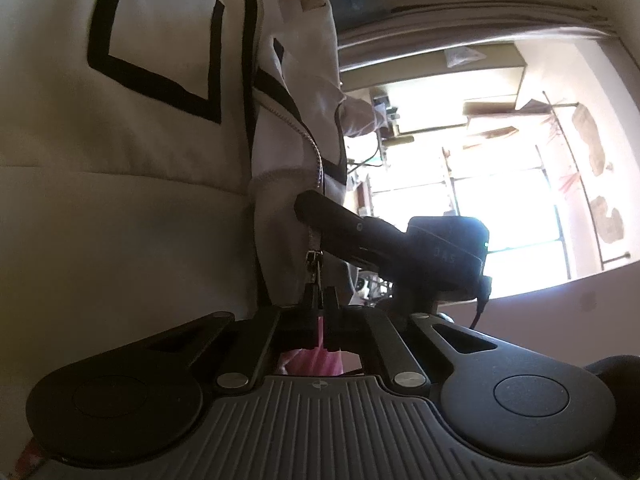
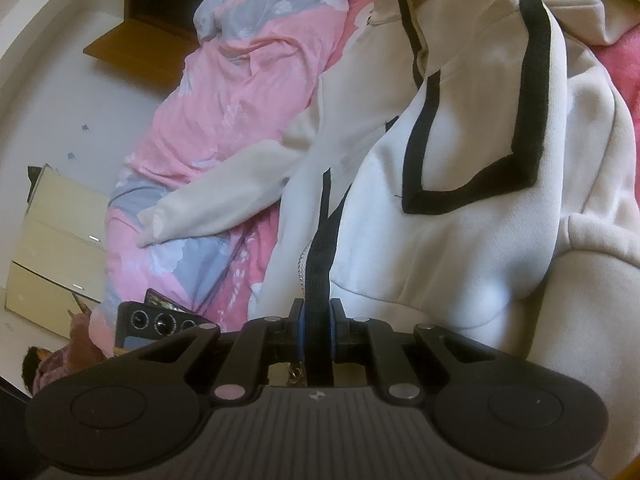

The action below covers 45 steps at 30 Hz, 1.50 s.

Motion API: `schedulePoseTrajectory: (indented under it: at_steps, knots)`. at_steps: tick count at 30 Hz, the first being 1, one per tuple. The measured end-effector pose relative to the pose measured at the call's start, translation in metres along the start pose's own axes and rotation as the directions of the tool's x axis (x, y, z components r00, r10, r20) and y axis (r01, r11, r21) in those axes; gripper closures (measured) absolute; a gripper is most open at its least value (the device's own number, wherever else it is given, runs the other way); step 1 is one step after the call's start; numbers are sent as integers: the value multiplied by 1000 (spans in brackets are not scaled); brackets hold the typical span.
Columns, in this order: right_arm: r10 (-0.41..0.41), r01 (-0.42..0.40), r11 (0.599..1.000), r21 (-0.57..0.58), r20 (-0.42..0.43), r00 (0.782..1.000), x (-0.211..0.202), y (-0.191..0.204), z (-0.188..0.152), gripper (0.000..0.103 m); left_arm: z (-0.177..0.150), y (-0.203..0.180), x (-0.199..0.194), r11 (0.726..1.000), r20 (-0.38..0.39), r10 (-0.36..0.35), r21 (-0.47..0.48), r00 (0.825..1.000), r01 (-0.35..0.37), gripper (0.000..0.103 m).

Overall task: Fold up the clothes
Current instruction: 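Hold the zipper edge with the right tool while the left tool pulls the zipper pull, then open the right tool and lift it off the zipper edge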

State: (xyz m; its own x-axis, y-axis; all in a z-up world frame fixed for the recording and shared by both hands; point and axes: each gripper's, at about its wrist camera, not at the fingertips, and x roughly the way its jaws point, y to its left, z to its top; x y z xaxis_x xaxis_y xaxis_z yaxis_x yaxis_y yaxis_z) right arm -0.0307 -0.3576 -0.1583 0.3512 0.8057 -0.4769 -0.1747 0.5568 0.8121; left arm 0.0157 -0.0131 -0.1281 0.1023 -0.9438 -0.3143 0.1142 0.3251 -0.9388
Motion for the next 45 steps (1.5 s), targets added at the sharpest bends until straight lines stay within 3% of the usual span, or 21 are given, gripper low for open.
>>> schedulePoseTrajectory:
  at_steps: [17, 19, 24, 28, 31, 33, 35, 40, 45]
  knots:
    - [-76, 79, 994, -73, 31, 997, 8, 13, -5, 92, -5, 5, 3, 999, -100, 47, -2, 994, -47, 103]
    - [-81, 83, 993, -79, 26, 996, 10, 15, -5, 92, -5, 4, 3, 998, -110, 64, 8, 992, -64, 103]
    - [-105, 104, 988, -110, -1, 994, 17, 17, -9, 91, -1, 0, -1, 981, -117, 189, 70, 975, -182, 102]
    - [-124, 121, 984, -132, -16, 992, 24, 17, -10, 91, 2, -3, -12, 978, -79, 199, 78, 977, -193, 100]
    - [-132, 127, 982, -136, -25, 991, 27, 17, -12, 91, 3, -15, -15, 967, -54, 219, 148, 974, -209, 89]
    - [-135, 130, 982, -138, -28, 990, 28, 17, -13, 91, 4, -22, -11, 955, -46, 238, 194, 970, -225, 65]
    - [-138, 132, 981, -140, -32, 990, 30, 16, -13, 91, 5, -25, -3, 944, -47, 260, 225, 965, -243, 55]
    - [-114, 111, 992, -65, -55, 992, 28, 7, -11, 81, 7, -29, 14, 922, -52, 301, 270, 952, -277, 54]
    - [-49, 49, 999, 10, 12, 999, -9, 6, -10, 77, 8, -24, 12, 927, -28, 301, 241, 953, -286, 54]
